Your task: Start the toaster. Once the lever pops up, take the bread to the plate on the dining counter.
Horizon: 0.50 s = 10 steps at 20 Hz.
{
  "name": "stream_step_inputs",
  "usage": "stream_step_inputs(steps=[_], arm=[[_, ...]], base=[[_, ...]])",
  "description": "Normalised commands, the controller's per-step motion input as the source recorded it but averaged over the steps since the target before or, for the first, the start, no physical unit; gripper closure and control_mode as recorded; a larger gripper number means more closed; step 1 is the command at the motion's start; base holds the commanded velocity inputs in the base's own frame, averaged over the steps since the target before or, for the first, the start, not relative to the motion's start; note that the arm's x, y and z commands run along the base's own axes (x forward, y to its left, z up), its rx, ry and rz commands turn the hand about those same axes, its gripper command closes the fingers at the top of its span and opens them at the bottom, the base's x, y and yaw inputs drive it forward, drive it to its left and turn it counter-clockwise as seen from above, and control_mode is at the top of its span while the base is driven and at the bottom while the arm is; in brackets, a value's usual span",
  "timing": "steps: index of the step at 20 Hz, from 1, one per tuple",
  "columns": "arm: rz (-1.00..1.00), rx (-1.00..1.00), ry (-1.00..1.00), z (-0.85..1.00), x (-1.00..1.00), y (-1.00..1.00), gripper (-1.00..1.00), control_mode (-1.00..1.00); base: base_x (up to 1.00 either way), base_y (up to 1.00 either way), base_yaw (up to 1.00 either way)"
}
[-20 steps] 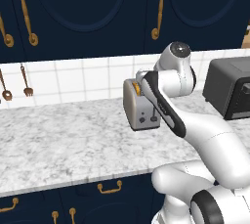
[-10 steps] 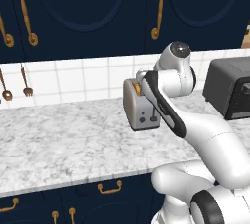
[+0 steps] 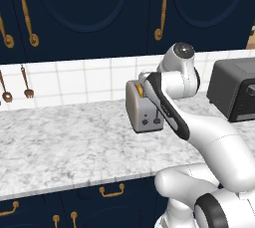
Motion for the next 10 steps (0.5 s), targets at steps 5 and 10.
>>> stream_step_inputs(steps=[5, 10], arm=[[0.00, 0.00, 0.00, 0.00, 0.00, 0.00, -1.00, -1.00], [0.00, 0.00, 0.00, 0.00, 0.00, 0.00, -1.00, -1.00]], base=[[0.00, 0.00, 0.00], [0.00, 0.00, 0.00]])
